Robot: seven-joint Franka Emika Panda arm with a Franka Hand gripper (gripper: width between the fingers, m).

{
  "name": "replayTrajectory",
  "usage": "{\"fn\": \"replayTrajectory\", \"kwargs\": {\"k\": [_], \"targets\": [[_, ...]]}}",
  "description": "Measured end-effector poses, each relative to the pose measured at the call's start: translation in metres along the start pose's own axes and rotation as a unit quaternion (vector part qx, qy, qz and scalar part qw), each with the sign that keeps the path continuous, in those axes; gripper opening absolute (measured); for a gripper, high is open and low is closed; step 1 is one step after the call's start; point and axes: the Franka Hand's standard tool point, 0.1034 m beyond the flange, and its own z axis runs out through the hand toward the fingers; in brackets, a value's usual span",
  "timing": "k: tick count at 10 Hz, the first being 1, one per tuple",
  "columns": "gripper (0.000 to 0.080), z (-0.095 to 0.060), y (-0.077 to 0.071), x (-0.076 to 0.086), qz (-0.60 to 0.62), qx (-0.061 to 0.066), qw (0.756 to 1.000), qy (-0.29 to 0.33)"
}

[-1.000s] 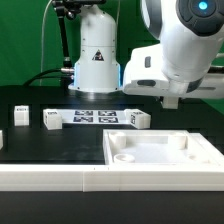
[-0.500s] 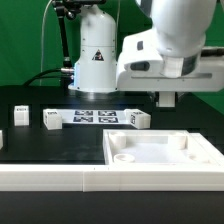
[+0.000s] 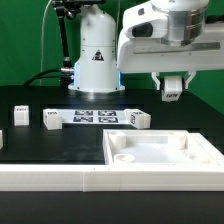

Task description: Assemble one leg

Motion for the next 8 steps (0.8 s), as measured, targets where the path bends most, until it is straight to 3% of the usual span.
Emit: {"fn": "replayTrajectory", "kwargs": {"k": [3, 4, 6, 8], "targets": [[0.0292, -0.001, -0.001, 0.006, -0.005, 0.004, 0.995, 0.099], [0.0292, -0.007, 0.001, 0.018, -0.025, 0.006, 0.989, 0.143], [0.0292, -0.035, -0.004, 0.044, -0.085, -0.019, 0.967, 0.241], [0.0292, -0.046, -0.006, 0.052, -0.089, -0.015, 0.956, 0.277]]}}
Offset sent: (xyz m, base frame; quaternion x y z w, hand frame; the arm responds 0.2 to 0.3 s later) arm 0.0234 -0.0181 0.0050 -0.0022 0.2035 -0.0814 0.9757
